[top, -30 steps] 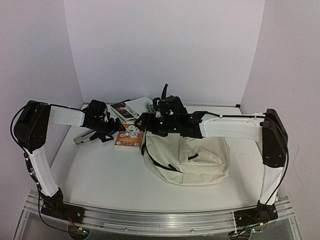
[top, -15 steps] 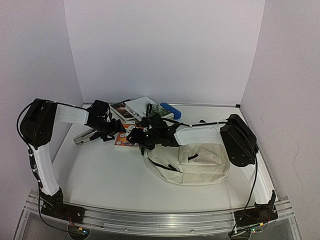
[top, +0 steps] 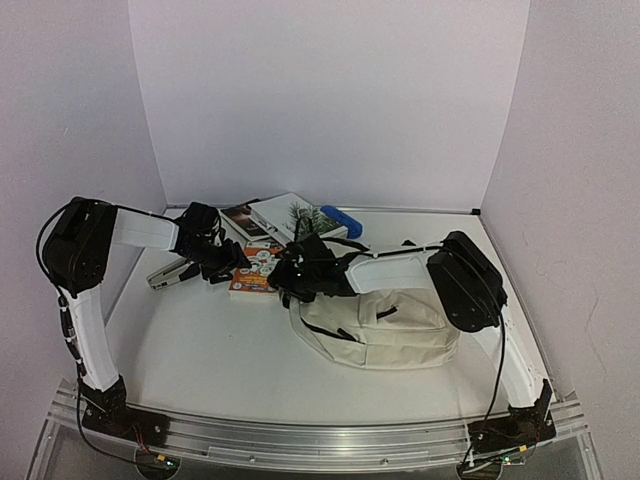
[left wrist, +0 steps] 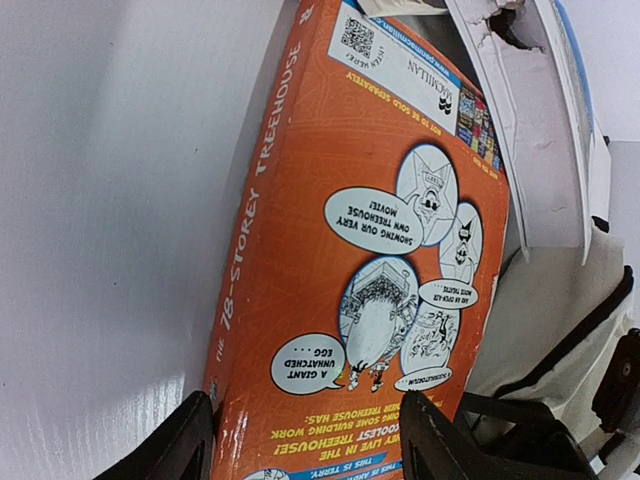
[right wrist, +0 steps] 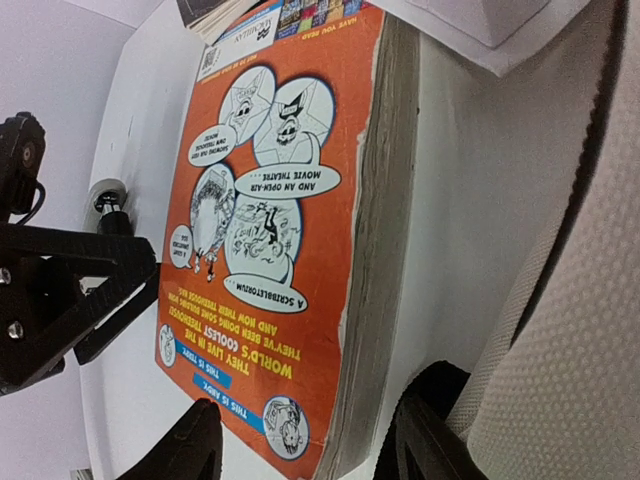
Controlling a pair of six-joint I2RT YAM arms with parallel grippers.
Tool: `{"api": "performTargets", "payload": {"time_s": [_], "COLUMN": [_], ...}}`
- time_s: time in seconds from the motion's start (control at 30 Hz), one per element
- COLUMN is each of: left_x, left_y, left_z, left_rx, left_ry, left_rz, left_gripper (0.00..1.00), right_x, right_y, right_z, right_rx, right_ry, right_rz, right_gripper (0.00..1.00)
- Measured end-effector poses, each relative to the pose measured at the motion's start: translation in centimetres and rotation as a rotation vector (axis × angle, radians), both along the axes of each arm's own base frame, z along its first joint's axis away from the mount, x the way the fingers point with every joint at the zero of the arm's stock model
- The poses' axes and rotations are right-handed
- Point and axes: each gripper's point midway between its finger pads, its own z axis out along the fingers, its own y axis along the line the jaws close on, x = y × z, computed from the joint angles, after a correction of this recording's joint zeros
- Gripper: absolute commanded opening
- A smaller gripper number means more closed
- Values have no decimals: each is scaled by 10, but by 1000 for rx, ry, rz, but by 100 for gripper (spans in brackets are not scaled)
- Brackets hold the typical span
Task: Pack the student bag
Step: Pick up the book from the center of the board.
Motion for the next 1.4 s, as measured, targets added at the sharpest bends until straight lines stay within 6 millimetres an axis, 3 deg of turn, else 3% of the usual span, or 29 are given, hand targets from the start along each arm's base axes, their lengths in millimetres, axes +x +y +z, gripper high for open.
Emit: {"api": "performTargets", "payload": {"time_s": [0.5,1.17,1.4], "left_x": [1,2,0], "left_y": [8,20,20], "left_z": [-8,-18,-18], "left_rx": [-40,-78,-92], "left_ry": [5,8,-3], "left_rz": [39,111,111], "left_gripper": [48,45,44], "right_x": [9,21,20], "right_y": [16,27,28], "right_z": [-14,-13,-12], "right_rx": [86,198,197], "right_ry": [67,57,39], "right_rz": [45,163,204], "right_gripper": [41,40,34]}}
